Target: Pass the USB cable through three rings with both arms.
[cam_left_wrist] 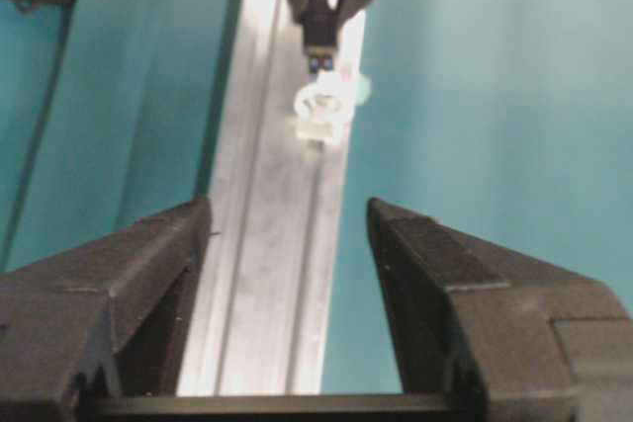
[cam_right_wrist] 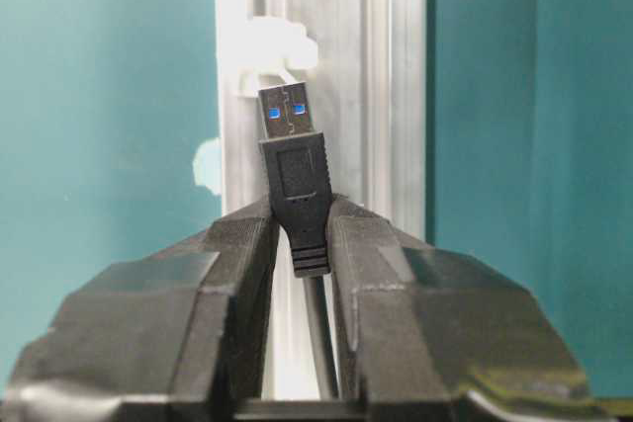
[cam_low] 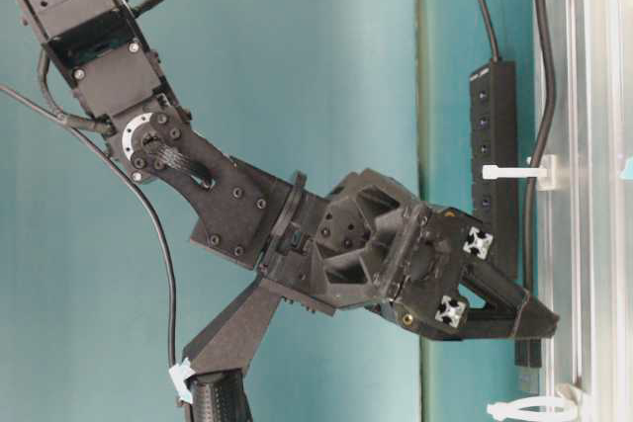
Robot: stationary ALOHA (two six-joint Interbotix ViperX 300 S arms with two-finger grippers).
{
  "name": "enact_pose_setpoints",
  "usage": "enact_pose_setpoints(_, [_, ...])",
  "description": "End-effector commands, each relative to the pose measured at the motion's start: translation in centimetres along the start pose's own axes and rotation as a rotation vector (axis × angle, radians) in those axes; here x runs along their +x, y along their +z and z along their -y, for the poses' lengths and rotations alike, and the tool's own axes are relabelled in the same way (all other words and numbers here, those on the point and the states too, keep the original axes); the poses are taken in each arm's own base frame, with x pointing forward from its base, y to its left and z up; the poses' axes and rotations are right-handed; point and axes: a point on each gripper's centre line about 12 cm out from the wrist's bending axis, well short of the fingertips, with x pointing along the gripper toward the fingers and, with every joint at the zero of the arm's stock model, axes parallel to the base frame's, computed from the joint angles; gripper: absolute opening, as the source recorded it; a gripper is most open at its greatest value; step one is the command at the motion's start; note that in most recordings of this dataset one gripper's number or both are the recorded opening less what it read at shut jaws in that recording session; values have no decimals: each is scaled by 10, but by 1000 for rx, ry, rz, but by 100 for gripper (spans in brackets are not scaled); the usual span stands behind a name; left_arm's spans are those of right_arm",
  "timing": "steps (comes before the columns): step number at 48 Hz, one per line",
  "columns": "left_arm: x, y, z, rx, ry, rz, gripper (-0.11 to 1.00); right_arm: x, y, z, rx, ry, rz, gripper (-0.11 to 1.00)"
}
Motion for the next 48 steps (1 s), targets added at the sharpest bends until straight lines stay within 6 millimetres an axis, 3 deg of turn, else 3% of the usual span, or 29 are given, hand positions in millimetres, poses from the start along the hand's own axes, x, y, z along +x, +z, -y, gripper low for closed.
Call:
enact_pose_setpoints(1, [-1,4,1,2,-2,14,64,-5,8,-5,-14,6,31,-4])
enact_pose_setpoints(28, [-2,1,0,-24,-2,14,64,1,10,-5,-8,6,40,-4])
enact_pose_setpoints(48, [-2,1,0,-22,-2,18,64,4,23,-7,28,27,88,-4])
